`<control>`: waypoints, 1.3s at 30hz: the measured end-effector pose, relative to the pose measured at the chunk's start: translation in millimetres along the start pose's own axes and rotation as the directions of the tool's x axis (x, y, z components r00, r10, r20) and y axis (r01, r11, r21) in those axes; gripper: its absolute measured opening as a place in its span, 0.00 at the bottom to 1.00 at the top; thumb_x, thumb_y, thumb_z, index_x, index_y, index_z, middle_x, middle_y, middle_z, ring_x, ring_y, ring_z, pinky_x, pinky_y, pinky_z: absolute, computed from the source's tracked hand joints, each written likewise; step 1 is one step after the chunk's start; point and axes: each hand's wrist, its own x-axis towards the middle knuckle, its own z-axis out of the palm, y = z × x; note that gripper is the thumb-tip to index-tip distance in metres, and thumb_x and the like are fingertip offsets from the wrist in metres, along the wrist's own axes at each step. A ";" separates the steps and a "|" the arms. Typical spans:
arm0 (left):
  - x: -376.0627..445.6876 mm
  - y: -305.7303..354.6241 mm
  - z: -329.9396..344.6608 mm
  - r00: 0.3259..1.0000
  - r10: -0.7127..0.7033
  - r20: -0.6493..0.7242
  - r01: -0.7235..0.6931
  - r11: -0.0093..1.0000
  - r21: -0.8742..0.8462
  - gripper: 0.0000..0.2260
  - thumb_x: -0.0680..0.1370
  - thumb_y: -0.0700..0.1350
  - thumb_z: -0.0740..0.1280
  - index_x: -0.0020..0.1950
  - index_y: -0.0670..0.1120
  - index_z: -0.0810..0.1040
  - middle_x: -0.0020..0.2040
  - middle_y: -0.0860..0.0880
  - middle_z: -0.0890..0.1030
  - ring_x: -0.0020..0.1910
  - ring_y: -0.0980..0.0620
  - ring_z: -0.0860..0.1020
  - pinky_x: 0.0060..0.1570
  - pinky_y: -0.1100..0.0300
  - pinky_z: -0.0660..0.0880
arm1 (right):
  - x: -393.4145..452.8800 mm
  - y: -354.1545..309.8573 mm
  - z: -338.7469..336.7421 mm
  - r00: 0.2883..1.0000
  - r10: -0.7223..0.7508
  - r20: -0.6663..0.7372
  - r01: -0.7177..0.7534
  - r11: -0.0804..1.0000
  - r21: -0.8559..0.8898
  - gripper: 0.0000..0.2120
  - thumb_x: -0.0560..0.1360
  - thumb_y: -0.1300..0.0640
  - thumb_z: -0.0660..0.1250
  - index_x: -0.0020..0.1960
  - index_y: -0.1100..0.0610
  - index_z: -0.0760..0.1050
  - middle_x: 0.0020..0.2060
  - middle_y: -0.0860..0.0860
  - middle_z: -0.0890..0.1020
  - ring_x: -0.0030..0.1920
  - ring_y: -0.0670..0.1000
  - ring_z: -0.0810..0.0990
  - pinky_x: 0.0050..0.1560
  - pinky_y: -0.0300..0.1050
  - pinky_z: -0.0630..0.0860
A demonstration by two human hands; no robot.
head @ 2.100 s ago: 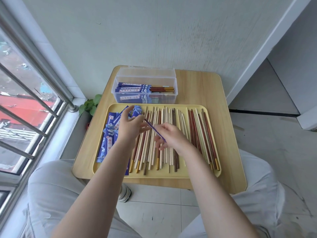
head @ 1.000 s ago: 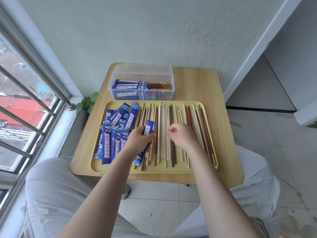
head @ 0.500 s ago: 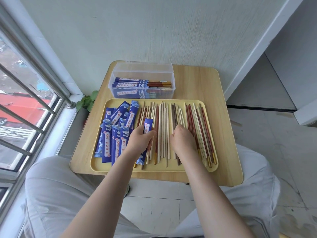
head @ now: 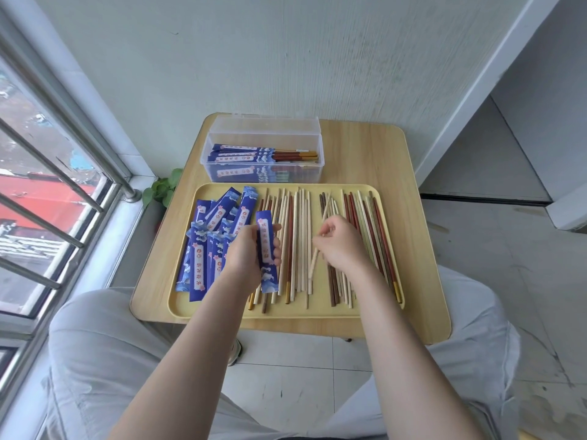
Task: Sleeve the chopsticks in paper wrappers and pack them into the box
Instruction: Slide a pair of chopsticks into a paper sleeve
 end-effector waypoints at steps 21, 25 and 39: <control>12.9 10.1 -4.1 0.974 0.176 -0.141 -0.204 0.955 -0.214 0.12 0.85 0.51 0.59 0.55 0.44 0.76 0.44 0.45 0.86 0.42 0.50 0.81 0.48 0.57 0.77 | 11.0 11.8 -11.7 0.997 0.061 -0.044 0.028 0.244 0.969 0.09 0.84 0.58 0.59 0.53 0.58 0.77 0.31 0.51 0.75 0.30 0.48 0.72 0.30 0.39 0.70; 12.9 9.7 -8.6 0.955 0.218 -0.202 -0.265 0.932 -0.245 0.10 0.85 0.49 0.59 0.56 0.44 0.75 0.45 0.44 0.83 0.44 0.48 0.84 0.46 0.57 0.81 | 11.9 12.0 -11.3 0.970 0.231 -0.083 0.019 0.267 0.964 0.11 0.86 0.56 0.56 0.52 0.57 0.76 0.30 0.50 0.71 0.28 0.47 0.69 0.28 0.39 0.68; 15.7 7.9 -9.1 0.934 0.155 -0.321 -0.262 0.909 -0.324 0.15 0.85 0.49 0.60 0.67 0.41 0.72 0.51 0.41 0.84 0.46 0.45 0.86 0.49 0.52 0.83 | 12.7 10.3 -1.2 0.908 0.398 -0.135 -0.033 0.388 0.921 0.11 0.86 0.54 0.54 0.53 0.58 0.73 0.30 0.51 0.73 0.26 0.48 0.72 0.28 0.41 0.72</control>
